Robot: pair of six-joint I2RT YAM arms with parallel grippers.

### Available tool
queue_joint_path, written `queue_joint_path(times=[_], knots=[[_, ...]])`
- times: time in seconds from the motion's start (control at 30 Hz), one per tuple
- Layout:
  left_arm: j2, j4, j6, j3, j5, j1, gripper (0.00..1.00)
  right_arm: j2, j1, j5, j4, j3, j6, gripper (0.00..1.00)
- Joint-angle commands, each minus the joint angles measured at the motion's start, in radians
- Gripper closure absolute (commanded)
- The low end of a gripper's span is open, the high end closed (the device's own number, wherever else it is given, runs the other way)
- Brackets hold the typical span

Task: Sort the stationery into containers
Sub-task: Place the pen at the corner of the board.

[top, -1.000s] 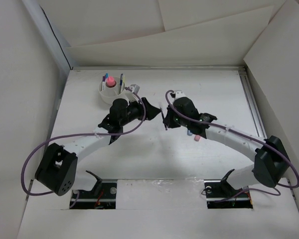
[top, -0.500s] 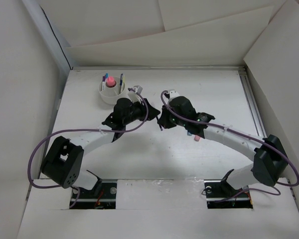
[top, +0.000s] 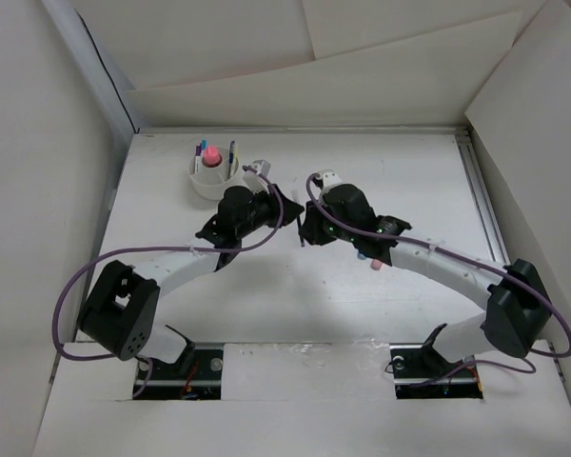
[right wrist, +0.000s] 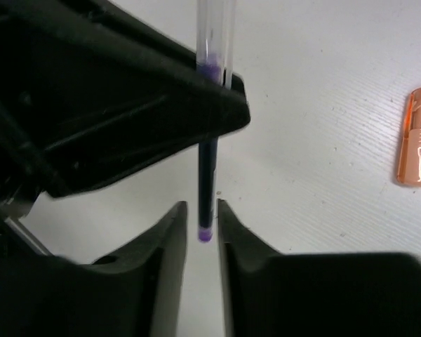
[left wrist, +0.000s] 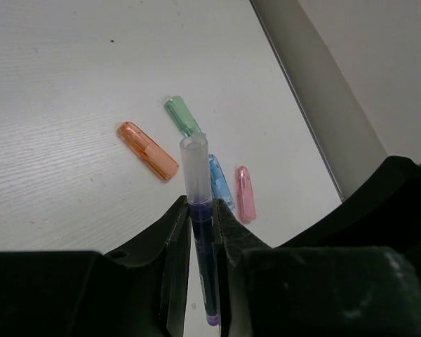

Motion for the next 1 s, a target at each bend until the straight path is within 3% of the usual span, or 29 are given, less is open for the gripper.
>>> queue_joint_path(times=[0.0, 0.07, 0.23, 0.57, 0.97], knots=[[-0.044, -0.005, 0.018, 0.046, -0.131, 0.011, 0.99, -0.092, 0.012, -0.015, 0.058, 0.015, -0.040, 0.67], [-0.053, -0.027, 0.018, 0.072, -0.162, 0.011, 0.99, -0.125, 0.012, -0.006, 0.058, -0.011, -0.049, 0.53], [-0.044, -0.065, 0.018, 0.133, -0.243, 0.066, 0.99, -0.216, 0.000, 0.019, 0.069, -0.080, -0.069, 0.41], [0.117, -0.158, 0.140, 0.377, -0.742, 0.092, 0.99, -0.276, -0.047, 0.010, 0.202, -0.229, -0.009, 0.41], [0.372, -0.177, 0.398, 0.627, -0.965, 0.225, 0.98, -0.299, -0.057, 0.077, 0.276, -0.323, 0.038, 0.41]])
